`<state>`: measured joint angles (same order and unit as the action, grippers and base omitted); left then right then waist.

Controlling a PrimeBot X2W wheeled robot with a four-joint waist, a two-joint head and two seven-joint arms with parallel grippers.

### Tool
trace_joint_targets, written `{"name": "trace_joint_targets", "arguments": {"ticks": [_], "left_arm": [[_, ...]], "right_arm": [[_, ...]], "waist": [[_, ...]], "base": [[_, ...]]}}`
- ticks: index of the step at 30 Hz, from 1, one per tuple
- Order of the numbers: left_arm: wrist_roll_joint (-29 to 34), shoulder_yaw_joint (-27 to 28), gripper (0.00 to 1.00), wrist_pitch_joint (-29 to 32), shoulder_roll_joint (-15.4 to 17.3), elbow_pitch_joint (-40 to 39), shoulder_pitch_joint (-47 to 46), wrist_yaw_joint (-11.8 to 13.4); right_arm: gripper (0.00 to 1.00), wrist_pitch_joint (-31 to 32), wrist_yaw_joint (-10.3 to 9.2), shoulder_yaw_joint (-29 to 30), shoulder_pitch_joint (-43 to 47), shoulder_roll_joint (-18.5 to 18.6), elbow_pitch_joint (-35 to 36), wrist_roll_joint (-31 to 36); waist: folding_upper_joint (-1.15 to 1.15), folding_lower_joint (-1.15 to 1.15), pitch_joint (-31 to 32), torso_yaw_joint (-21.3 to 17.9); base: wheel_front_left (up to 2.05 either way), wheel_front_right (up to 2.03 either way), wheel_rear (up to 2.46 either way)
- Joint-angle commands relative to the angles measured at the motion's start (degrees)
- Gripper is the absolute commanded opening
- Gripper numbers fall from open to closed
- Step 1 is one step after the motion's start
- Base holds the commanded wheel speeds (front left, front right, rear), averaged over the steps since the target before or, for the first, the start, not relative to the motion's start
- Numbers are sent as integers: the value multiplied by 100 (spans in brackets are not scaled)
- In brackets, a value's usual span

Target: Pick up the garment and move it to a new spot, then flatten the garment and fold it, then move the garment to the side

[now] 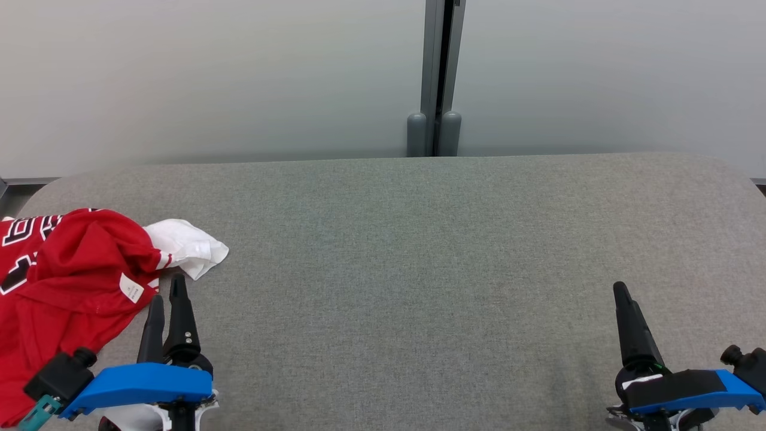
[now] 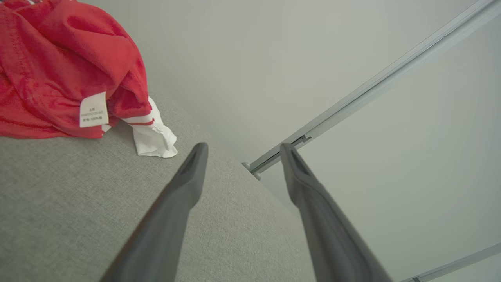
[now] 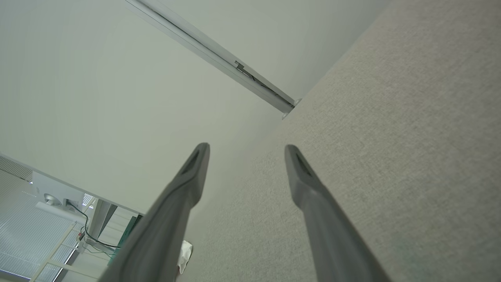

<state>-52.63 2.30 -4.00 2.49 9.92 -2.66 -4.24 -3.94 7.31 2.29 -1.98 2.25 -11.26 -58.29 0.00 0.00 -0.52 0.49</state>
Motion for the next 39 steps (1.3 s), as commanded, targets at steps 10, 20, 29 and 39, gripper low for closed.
{"name": "trace_joint_targets", "arguments": {"ticks": [10,20,29,39], "left_arm": [[1152,-123,100,-238,44,-33,-31,66],[1890,-194,100,-397,46,101,-54,118],[2459,-226,100,-534,49,237,-38,153],[3014,-275,100,-674,47,427,-86,185]], "right_arm": [[100,-242,17,-79,1,50,-35,886],[100,-403,19,-114,9,56,-96,1493],[100,-539,18,-140,33,61,-200,2029],[100,-681,20,-168,42,67,-277,2554]], "waist": [[0,0,-6,13],[0,0,-7,38],[0,0,3,62],[0,0,21,108]], "base": [[0,0,0],[0,0,0],[0,0,0],[0,0,0]]}}
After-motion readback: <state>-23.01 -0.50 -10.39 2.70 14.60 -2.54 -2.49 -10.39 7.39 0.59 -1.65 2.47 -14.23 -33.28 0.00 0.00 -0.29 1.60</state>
